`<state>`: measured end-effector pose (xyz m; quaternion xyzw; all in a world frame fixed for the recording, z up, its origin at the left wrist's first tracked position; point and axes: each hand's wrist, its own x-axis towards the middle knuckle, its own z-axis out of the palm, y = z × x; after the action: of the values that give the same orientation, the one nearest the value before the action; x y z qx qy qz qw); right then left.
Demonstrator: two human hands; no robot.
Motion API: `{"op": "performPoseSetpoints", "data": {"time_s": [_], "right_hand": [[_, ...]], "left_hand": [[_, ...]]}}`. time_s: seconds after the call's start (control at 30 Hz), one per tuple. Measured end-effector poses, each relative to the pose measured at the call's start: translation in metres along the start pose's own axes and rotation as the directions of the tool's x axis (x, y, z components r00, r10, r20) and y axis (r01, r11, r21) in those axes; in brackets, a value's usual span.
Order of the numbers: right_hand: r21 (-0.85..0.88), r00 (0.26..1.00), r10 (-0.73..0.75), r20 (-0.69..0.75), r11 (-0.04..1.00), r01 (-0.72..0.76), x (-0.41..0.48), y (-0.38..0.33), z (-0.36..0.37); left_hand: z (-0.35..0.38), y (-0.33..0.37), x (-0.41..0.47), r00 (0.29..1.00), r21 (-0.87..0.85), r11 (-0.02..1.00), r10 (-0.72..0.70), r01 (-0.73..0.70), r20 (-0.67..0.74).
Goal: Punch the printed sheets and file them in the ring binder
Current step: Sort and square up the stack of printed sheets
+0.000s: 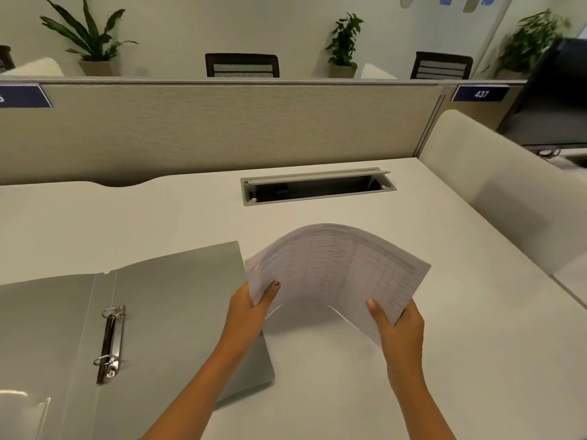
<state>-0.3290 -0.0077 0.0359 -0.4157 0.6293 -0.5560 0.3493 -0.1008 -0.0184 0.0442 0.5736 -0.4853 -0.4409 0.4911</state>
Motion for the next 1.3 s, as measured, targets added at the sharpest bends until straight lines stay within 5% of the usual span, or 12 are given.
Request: {"op": "performPoseSetpoints", "data": {"time_s": [1.0, 1.3], "right_hand": [[-0.006, 0.996, 0.092, -0.003, 0.996, -0.092, -0.015, 0.028, 0.008], [-0.032, 0.984, -0.164, -0.062, 0.986, 0.162, -0.013, -0.009, 0.01]], "left_hand": [[-0.005, -0.011, -0.001, 0.996, -0.039, 0.999, -0.036, 0.033, -0.084], [-0.055, 0.041, 0.012, 0.923, 0.202, 0.93, 0.341, -0.305, -0.177]]}}
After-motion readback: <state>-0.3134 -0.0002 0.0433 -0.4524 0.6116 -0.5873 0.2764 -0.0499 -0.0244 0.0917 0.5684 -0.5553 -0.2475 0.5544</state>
